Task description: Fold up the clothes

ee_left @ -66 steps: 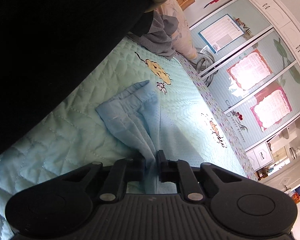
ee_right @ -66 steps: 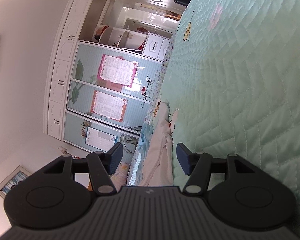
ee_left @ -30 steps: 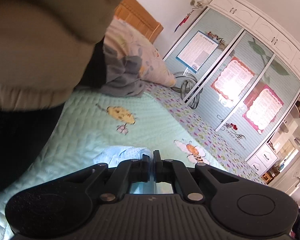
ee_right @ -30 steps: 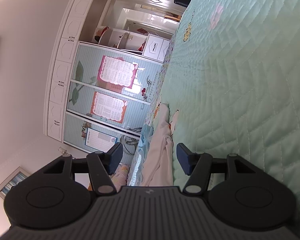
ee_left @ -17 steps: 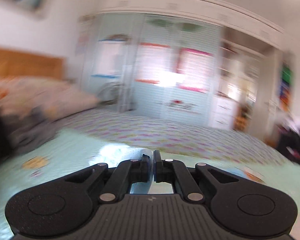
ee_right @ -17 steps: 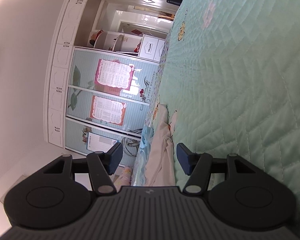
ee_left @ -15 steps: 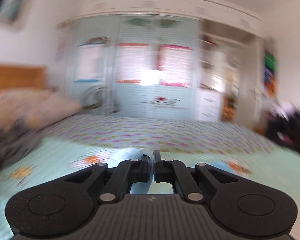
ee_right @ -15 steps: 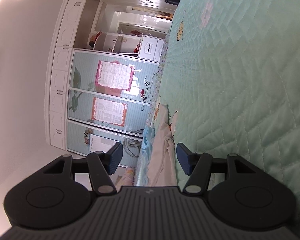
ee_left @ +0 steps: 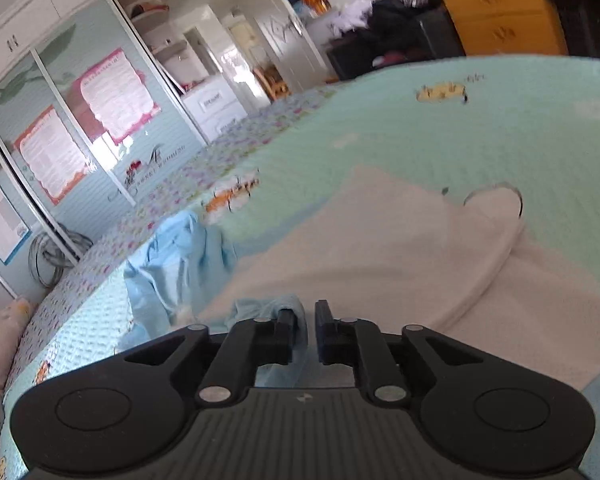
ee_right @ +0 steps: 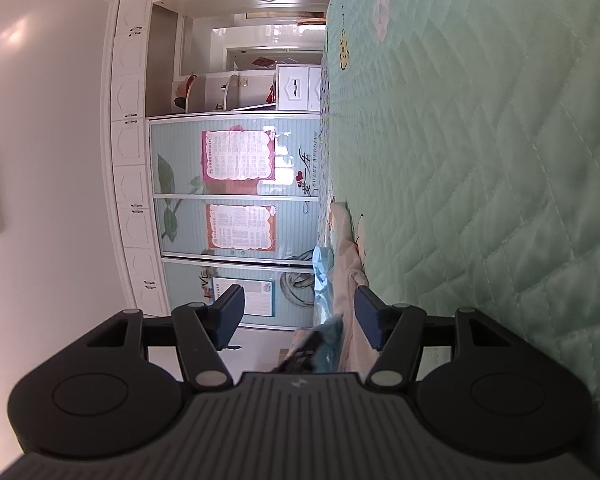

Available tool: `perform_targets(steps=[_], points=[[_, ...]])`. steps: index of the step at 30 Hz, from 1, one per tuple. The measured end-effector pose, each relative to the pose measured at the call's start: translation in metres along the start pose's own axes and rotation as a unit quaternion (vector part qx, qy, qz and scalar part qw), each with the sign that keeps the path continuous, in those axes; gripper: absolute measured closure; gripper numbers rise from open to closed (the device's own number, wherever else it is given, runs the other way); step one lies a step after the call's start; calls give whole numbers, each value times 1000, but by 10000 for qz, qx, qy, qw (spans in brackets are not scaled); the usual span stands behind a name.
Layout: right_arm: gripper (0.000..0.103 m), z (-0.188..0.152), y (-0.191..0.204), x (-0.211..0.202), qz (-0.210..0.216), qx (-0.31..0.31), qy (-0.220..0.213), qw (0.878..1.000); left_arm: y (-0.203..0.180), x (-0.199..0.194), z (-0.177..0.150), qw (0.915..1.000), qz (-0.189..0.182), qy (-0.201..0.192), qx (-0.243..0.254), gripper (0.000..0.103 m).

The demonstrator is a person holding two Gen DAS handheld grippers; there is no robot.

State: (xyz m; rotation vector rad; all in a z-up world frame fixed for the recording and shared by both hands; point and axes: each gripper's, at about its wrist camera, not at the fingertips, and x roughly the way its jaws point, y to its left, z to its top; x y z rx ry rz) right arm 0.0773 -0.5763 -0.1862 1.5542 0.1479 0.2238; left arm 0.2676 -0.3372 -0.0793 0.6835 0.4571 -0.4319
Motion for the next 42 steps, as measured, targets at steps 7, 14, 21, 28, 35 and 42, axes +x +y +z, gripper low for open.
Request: perform_targets(steps=[7, 14, 21, 28, 35, 42], points=[[37, 0, 1, -1, 41, 94, -8, 9999, -23, -4, -4, 9972, 199, 72, 714, 25], [37, 0, 2, -2, 20, 83, -18, 10000, -58, -18, -13, 9792, 568, -404, 1903, 14], [37, 0, 3, -2, 1, 62, -30, 10000, -68, -36, -15, 9585, 821, -868, 2590, 12], [36, 1, 4, -2, 21, 92, -18, 10000, 21, -68, -16, 9951, 685, -714, -27, 6], [22, -13, 29, 8, -6, -664, 671, 9955, 108, -133, -95, 9662, 461, -803, -2407, 4], [20, -60, 82, 58, -102, -1586, 1236, 9795, 195, -169, -212, 9150, 1317, -168, -3810, 2]])
